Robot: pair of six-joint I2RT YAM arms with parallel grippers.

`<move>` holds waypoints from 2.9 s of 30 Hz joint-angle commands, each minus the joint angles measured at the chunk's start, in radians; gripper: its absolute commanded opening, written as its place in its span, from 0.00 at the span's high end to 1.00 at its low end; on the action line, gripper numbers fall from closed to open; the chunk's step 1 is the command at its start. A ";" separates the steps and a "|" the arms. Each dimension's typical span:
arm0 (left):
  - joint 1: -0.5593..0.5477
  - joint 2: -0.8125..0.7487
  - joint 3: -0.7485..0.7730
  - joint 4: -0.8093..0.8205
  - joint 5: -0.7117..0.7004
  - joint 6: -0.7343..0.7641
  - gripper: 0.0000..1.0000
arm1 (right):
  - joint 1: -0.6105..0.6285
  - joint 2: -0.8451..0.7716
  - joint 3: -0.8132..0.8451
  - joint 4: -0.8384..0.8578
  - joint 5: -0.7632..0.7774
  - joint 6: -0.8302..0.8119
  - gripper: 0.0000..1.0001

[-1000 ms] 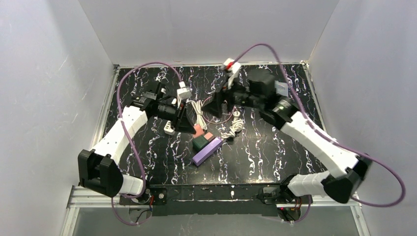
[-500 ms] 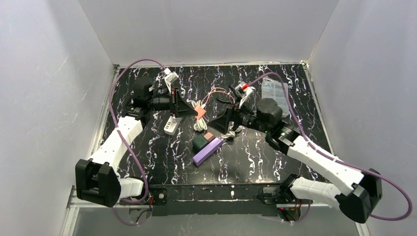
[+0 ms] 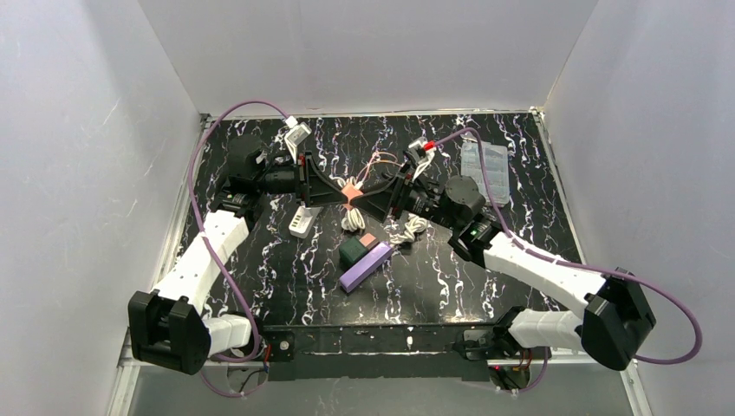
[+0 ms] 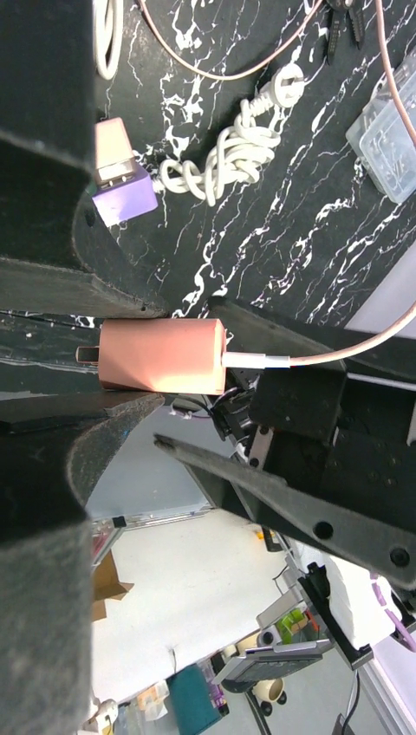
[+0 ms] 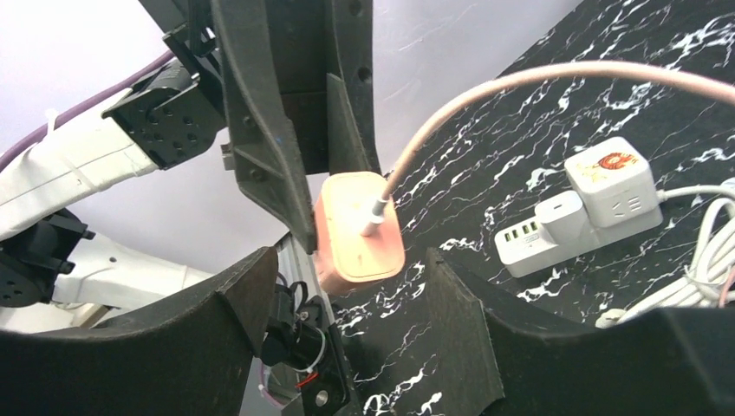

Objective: Insert the plug
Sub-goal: Insert the plug into the socket.

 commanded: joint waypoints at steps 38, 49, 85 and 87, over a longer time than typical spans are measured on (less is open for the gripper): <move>0.046 -0.056 0.026 -0.950 -0.502 0.896 0.02 | 0.285 -0.065 -0.009 -0.519 0.605 -0.516 0.99; 0.044 0.050 0.025 -0.772 -0.409 0.778 0.07 | 0.361 0.084 -0.072 -0.297 0.775 -0.541 0.99; -0.158 0.234 0.088 -0.717 -0.660 0.644 0.12 | 0.435 0.224 -0.162 0.016 0.917 -0.562 0.99; -0.159 0.240 0.093 -0.716 -0.669 0.640 0.12 | 0.436 0.230 -0.161 0.016 0.907 -0.561 0.99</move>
